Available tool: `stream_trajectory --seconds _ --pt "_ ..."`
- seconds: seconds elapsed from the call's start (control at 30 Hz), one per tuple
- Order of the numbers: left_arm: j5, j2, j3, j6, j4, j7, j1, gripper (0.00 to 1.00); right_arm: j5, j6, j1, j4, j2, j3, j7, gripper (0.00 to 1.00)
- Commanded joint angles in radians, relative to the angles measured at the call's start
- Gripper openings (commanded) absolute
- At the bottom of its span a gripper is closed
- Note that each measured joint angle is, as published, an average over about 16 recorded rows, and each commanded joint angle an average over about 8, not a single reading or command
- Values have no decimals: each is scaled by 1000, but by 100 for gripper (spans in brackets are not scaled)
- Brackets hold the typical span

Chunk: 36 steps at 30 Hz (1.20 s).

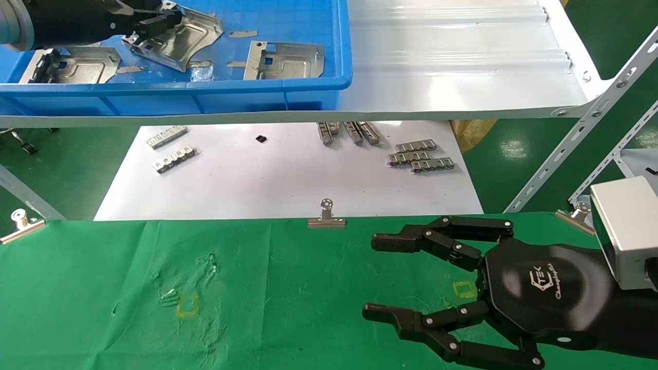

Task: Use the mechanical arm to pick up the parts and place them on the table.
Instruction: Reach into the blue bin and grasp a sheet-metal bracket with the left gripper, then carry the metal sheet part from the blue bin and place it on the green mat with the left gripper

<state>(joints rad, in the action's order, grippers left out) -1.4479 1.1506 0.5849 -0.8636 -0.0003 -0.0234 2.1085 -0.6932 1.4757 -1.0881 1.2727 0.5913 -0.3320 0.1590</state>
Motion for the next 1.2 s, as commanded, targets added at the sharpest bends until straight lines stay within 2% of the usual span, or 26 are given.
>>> stream_trajectory --seconds 0.03,0.4,0.57,0.73,1.03,1.2 --pt "-1 -4 1 -11 1 0 2 0 0 0 0 0 0 0 0 100" --pt "4 -23 -2 -21 -2 -7 16 0 0 0 0 0 0 0 0 100" --pt "37 -44 -25 -87 -30 19 31 0 0 0 0 0 0 0 0 100" --pt "67 -74 -43 -242 -67 73 50 0 0 0 0 0 0 -1 0 100" --pt "95 -120 -44 -659 -135 186 54 0 0 0 0 0 0 -1 0 100" --pt "132 -146 -19 -743 -228 217 18 0 1 0 0 0 0 -1 0 100"
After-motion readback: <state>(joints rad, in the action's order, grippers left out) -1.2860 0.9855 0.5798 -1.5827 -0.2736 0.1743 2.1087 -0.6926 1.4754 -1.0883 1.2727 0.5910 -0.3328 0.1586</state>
